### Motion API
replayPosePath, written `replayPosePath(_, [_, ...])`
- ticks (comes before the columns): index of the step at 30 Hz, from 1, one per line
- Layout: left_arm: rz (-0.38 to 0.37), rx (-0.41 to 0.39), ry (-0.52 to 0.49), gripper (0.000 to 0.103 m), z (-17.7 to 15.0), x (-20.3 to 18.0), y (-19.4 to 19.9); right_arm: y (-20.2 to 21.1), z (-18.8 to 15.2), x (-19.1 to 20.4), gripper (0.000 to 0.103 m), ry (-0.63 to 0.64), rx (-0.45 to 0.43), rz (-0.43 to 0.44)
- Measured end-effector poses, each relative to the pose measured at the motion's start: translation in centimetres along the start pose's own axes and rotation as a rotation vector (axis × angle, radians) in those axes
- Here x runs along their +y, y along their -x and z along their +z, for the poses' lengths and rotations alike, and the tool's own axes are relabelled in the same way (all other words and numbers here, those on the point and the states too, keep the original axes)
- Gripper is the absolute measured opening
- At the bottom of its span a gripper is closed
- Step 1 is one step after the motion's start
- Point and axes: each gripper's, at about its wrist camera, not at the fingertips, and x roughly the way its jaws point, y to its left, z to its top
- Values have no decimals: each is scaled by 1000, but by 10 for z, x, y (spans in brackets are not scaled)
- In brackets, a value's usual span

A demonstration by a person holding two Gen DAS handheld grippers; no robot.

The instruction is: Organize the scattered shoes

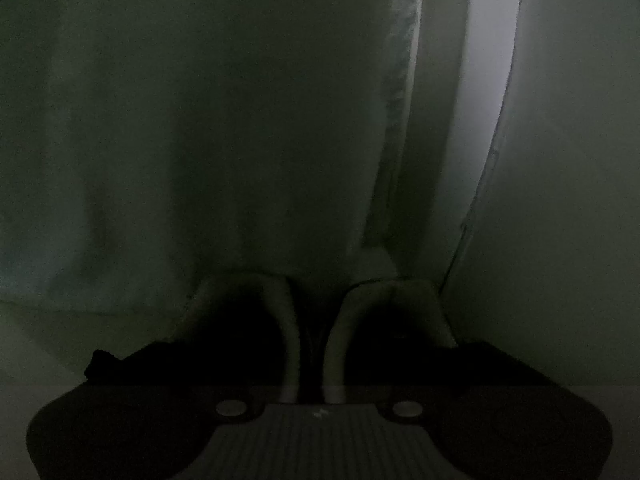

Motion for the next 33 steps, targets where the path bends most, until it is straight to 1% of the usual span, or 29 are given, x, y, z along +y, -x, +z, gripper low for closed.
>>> replayPosePath(1, [0, 1, 1, 103, 1, 0, 2, 2, 3, 0, 70, 5, 24, -20])
replayPosePath(3, [2, -5, 9, 103, 3, 2, 15, 15, 10, -1, 71, 4, 57, -42])
replayPosePath(5, [17, -20, 14, 103, 3, 4, 35, 37, 13, 1, 83, 3, 62, -44])
replayPosePath(6, [31, -32, 16, 103, 3, 5, 48, 50, 13, 3, 85, 6, 56, -46])
replayPosePath(7, [44, -44, 17, 103, 3, 6, 61, 63, 10, 7, 89, 12, 35, -62])
replayPosePath(9, [71, -68, 30, 103, -1, 8, 90, 95, 0, 20, 89, 36, -22, -92])
replayPosePath(11, [98, -92, 42, 103, -5, 10, 118, 127, -16, 33, 90, 31, -74, -91])
replayPosePath(13, [117, -107, 53, 103, -8, 12, 141, 168, -42, 44, 92, -22, -129, -49])
replayPosePath(14, [122, -111, 57, 103, -9, 13, 150, 184, -55, 41, 95, -42, -143, -33])
replayPosePath(16, [144, -130, 62, 103, -16, 15, 188, 218, -87, 61, 100, -88, -188, 34])
replayPosePath(19, [174, -154, 64, 103, -22, 15, 220, 265, -141, 99, 101, -117, -250, 105])
replayPosePath(20, [193, -168, 69, 103, -28, 14, 238, 279, -161, 117, 102, -119, -258, 136])
replayPosePath(21, [211, -185, 77, 103, -33, 14, 257, 291, -176, 128, 102, -115, -257, 162])
replayPosePath(22, [218, -192, 80, 103, -35, 13, 264, 303, -190, 138, 102, -111, -255, 187])
replayPosePath(23, [234, -204, 92, 103, -42, 14, 281, 308, -196, 143, 102, -109, -251, 197])
replayPosePath(24, [249, -215, 104, 103, -48, 14, 298, 321, -215, 161, 102, -97, -227, 234])
replayPosePath(26, [274, -222, 121, 103, -55, 16, 318, 328, -231, 177, 102, -83, -203, 266])
replayPosePath(27, [298, -230, 131, 103, -61, 20, 334, 337, -243, 193, 102, -63, -183, 294])
replayPosePath(29, [348, -233, 149, 103, -71, 32, 359, 348, -254, 217, 102, -12, -153, 340])
replayPosePath(30, [368, -230, 157, 103, -75, 39, 368, 356, -262, 241, 102, 43, -134, 389])
replayPosePath(32, [410, -224, 173, 103, -83, 52, 387, 362, -265, 264, 102, 83, -119, 425])
replayPosePath(33, [430, -221, 181, 103, -87, 59, 397, 368, -267, 286, 102, 109, -109, 453])
